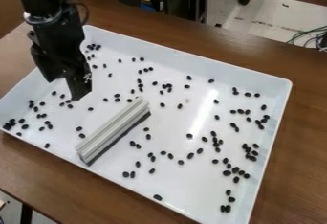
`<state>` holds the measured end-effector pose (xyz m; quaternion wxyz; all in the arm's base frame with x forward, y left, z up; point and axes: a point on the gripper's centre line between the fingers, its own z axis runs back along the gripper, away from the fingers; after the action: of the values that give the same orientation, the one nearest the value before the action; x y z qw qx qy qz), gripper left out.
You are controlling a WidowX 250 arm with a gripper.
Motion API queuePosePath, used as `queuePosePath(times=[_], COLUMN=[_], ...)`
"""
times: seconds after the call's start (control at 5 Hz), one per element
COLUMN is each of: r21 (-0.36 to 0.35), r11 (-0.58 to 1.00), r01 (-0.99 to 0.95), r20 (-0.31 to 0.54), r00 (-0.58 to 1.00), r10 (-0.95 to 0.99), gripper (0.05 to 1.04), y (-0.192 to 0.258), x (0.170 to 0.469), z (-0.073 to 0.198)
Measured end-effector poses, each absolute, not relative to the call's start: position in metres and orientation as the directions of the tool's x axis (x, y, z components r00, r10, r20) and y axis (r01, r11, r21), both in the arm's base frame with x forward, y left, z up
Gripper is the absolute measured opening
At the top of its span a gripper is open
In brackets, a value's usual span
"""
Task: Sweep into pile
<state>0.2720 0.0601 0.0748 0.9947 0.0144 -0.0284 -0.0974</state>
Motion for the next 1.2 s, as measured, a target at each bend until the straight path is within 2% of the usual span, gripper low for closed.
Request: queuePosePath(times=[0.2,0.4,0.8,1.2], r21=[0.020,-0.076,-0.025,0.042], r11=[0.981,0.932,0.881,0.930], r01=[0.193,0.353,0.473,0.366], r20=[0.035,0.083,0.118,0.082], r00=[0.980,0.934,0.876,0.926], r10=[-0.194,-0.347,-0.467,-0.369], gripper=[1.000,1.000,1.000,0.999], y=[0.058,0.031,-0.015,-0.017], x=[0.269,0.259,0.257,0.261], z=[0.069,0.052,0.044,0.021])
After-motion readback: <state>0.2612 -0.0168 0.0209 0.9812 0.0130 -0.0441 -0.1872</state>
